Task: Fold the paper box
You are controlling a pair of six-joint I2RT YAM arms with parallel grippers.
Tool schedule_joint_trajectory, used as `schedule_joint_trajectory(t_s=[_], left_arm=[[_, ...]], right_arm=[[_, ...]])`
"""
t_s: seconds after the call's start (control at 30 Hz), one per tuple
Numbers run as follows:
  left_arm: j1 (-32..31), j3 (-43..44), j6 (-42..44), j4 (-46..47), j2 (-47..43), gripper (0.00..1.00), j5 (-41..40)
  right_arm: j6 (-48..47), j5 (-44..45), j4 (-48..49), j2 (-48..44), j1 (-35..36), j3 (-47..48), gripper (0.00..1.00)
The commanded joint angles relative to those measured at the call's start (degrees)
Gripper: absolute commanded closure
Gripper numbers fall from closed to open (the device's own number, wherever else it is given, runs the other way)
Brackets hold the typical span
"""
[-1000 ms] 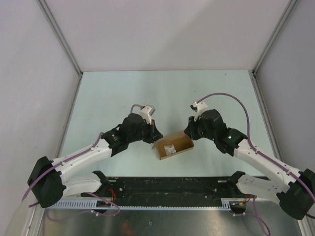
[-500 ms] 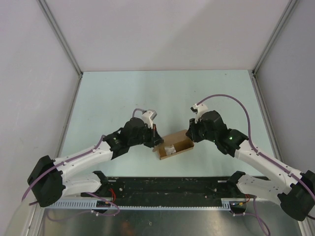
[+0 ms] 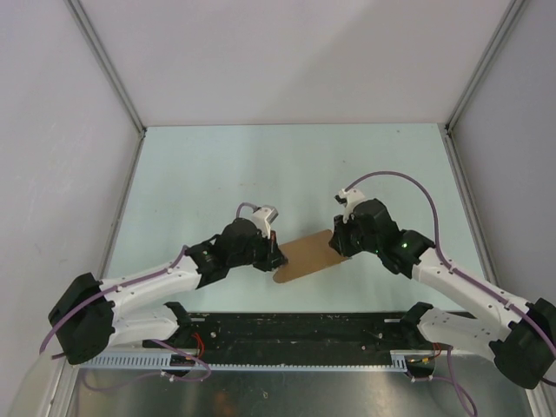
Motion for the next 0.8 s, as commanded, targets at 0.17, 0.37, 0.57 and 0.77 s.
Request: schedule_joint_trajectory(t_s=[0.17, 0.37, 0.57, 0.77], left_arm=[[-1.11, -1.62, -1.31, 4.30, 0.57, 1.00, 0.04], [-1.46, -2.06, -1.66, 4.83, 0.84, 1.00, -0.14], [-1.90, -1.97, -1.57, 5.27, 1.98, 1.00, -0.14], [-2.86, -2.14, -1.49, 5.54, 4.26, 1.00, -0.84]], right_arm=[[0.60, -1.47, -0.79, 2.97, 0.32, -0.75, 0.82], [0.68, -0.51, -1.85, 3.59, 0.40, -0.93, 0.82], [0.77, -0.68, -2.29, 4.82, 0.40, -1.54, 0.82], [0.77, -1.03, -1.85, 5.96, 0.32, -2.33, 0.82]])
